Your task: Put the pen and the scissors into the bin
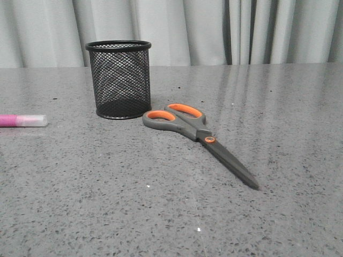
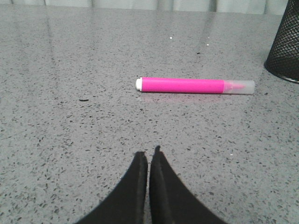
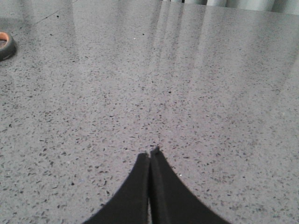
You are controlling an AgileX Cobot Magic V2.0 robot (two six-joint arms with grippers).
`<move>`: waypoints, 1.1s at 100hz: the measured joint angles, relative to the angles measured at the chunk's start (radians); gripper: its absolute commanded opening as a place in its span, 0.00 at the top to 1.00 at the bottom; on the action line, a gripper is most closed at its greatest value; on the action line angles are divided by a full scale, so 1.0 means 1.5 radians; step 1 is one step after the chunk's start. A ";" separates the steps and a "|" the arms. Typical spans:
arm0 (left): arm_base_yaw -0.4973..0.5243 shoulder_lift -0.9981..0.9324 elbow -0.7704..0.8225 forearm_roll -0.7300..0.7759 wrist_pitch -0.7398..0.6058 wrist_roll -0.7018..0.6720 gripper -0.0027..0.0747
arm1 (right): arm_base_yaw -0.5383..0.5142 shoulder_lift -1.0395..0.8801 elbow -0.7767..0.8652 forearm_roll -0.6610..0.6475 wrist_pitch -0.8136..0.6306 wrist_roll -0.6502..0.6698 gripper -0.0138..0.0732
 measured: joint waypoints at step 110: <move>0.000 0.000 0.000 0.000 0.000 0.000 0.99 | 0.000 0.000 0.000 -0.119 -0.026 0.000 0.92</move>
